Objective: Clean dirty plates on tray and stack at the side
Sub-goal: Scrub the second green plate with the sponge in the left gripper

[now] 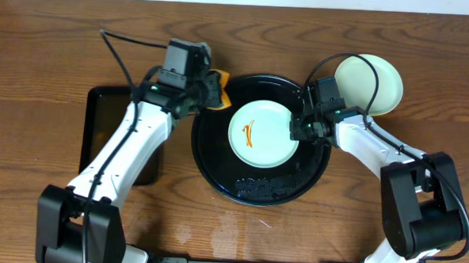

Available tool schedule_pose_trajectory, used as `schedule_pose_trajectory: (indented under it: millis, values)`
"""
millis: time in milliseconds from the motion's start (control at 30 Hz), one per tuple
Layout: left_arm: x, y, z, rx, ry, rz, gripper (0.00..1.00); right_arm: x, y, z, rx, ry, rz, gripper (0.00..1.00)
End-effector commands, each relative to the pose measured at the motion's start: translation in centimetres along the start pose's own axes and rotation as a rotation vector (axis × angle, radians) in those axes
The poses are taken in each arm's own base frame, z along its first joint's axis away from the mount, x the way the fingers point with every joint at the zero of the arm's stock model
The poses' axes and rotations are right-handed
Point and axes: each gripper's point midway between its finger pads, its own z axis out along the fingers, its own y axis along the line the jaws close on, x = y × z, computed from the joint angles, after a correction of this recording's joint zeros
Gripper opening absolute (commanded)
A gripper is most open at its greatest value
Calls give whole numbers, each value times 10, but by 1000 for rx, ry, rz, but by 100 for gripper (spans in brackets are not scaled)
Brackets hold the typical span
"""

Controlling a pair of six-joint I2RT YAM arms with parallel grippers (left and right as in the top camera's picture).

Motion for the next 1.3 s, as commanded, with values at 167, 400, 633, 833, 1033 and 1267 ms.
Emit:
schedule_pose_trajectory:
  millis: [167, 400, 633, 833, 1033, 1267]
  values:
    - [19, -11, 39, 8, 68, -165, 8, 2, 3, 25, -15, 4, 99, 1]
    - [36, -50, 76, 137, 114, -166, 8, 2, 9, 27, -38, 2, 90, 1]
    - [62, -71, 98, 143, 172, -275, 8, 2, 10, 27, -38, 2, 93, 1]
    - [82, -79, 107, 132, 219, -273, 8, 2, 9, 27, -37, 2, 93, 1]
    - [90, -49, 113, -8, 221, -345, 8, 3, 9, 27, -34, 9, 95, 1]
    - [92, -29, 111, -94, 215, -428, 8, 4, 8, 27, -32, 12, 96, 1]
